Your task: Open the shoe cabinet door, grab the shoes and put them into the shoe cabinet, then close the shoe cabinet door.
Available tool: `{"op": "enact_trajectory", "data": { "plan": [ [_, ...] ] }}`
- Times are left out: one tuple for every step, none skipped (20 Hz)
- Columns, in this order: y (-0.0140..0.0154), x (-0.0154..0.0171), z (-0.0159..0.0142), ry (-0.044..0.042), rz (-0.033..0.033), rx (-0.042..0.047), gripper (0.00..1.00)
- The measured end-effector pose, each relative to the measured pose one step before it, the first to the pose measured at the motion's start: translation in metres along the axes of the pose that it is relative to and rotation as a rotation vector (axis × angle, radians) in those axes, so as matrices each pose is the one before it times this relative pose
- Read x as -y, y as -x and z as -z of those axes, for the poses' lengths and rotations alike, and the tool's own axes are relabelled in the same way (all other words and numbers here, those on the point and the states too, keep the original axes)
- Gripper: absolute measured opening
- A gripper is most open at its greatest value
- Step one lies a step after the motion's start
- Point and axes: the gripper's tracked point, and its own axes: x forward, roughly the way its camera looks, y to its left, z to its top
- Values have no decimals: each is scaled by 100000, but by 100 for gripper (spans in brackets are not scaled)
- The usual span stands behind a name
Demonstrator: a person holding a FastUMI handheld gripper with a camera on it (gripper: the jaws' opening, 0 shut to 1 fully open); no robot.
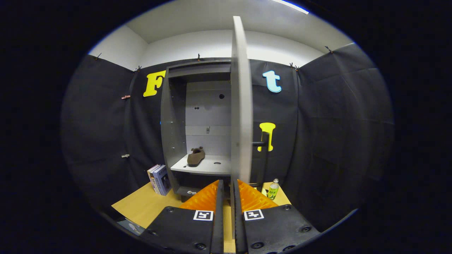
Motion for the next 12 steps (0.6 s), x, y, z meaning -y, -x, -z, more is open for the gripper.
{"op": "enact_trajectory", "data": {
  "plan": [
    [63,-126,201,-110,-744,-756,17],
    [-12,-180,242,-96,-990,-854,17],
    [86,-30,374,-59,-1161,-852,17],
    [-145,-260,369,-72,-1595,-1050,17],
    [66,-349,613,-6,-1696,-1166,17],
    [241,-311,763,-8,-1363,-1483,17],
    [209,-594,900,-53,-1761,-2115,17],
    [-70,-459,828,-329,-1610,-2280,17],
    [-287,-661,896,-536,-2105,-2580,17],
    [-463,-793,992,-684,-2144,-2563,17],
    [-613,-890,1072,-344,-2265,-2882,17],
    [-719,-839,1182,70,-1830,-3142,17]
  ]
}}
